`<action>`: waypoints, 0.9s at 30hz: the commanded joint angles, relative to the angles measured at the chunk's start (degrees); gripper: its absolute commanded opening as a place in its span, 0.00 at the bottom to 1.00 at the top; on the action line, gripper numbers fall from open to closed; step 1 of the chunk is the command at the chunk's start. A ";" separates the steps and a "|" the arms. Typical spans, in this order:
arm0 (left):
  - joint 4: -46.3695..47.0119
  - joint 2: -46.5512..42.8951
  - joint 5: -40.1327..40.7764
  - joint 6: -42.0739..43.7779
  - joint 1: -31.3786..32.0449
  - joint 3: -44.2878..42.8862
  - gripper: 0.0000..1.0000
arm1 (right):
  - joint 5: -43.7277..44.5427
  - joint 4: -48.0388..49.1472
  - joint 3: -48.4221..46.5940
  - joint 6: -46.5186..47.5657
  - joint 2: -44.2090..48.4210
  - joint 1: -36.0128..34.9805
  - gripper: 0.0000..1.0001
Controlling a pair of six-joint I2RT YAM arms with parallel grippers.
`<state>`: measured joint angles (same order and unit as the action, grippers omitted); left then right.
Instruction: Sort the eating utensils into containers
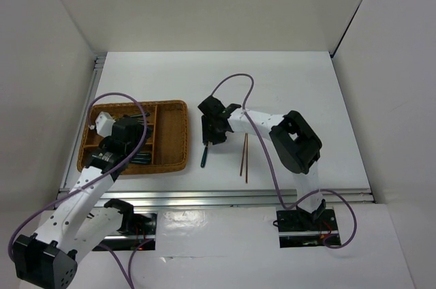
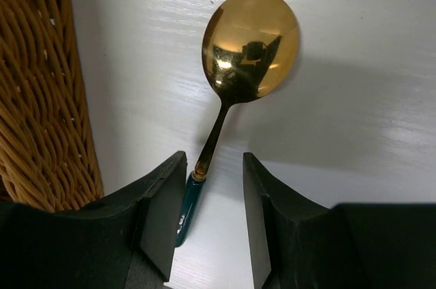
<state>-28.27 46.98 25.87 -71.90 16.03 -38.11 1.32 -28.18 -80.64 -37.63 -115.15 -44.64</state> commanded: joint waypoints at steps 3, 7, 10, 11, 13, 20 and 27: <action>2.25 0.48 -1.17 3.16 -0.12 -2.41 0.83 | 1.93 -2.23 -2.68 -0.69 -1.13 -0.88 0.41; 6.11 0.48 -7.04 8.76 -0.12 -2.41 0.83 | 1.93 -1.70 -2.68 -1.74 -2.35 -0.88 0.31; 13.83 0.48 -18.63 14.58 -0.12 -0.48 0.83 | 2.46 -1.08 -2.15 -2.36 -2.88 -0.88 0.25; 19.25 0.48 -21.62 16.59 -0.12 0.39 0.82 | 2.46 -1.08 -2.15 -2.36 -2.88 -0.88 0.21; 24.38 1.53 -29.86 18.19 -0.12 2.94 0.81 | 3.24 -1.08 -2.15 -3.15 -2.88 -0.88 0.15; 32.04 11.28 -46.85 24.61 -0.12 2.78 0.73 | 5.88 -2.66 -1.54 -4.73 1.33 -0.36 0.05; 43.29 12.87 -56.80 25.40 1.71 8.22 0.72 | 8.78 -3.28 -0.92 -4.74 9.41 1.40 0.05</action>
<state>6.44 60.53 -23.53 -48.95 16.71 -31.79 6.68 -31.16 -80.99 -41.52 -112.71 -44.36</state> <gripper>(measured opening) 0.720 0.119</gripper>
